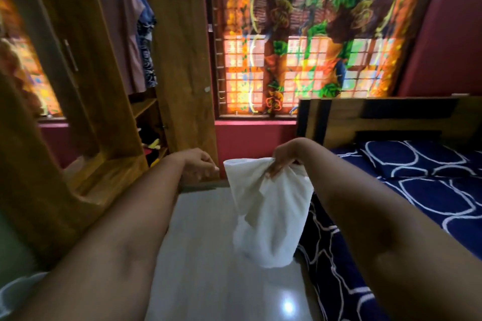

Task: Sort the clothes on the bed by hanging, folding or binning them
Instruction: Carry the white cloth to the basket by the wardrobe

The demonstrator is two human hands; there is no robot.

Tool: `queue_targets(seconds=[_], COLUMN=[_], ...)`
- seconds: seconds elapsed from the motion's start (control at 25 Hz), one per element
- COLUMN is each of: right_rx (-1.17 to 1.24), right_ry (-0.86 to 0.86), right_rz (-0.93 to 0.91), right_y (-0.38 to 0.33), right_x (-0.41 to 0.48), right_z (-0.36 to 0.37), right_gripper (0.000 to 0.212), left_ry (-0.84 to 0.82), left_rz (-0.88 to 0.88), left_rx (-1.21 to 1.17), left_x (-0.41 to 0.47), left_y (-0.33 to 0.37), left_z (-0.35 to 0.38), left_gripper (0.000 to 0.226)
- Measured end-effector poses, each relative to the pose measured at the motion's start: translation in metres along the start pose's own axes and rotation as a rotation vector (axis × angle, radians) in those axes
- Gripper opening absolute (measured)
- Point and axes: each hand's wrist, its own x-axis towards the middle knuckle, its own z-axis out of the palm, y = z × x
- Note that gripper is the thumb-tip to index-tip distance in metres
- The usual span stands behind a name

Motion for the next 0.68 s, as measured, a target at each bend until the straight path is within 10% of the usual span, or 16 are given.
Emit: queue_targets(seconds=[0.68], right_rx=[-0.101], right_ry=[0.24], right_rz=[-0.085], right_y=[0.133], right_x=[0.405], right_z=[-0.303], right_gripper=[0.071], left_ry=[0.257], left_rz=[0.122], left_rx=[0.083], left_x=[0.466], left_y=[0.041], left_z=[-0.135], left_gripper=[0.043])
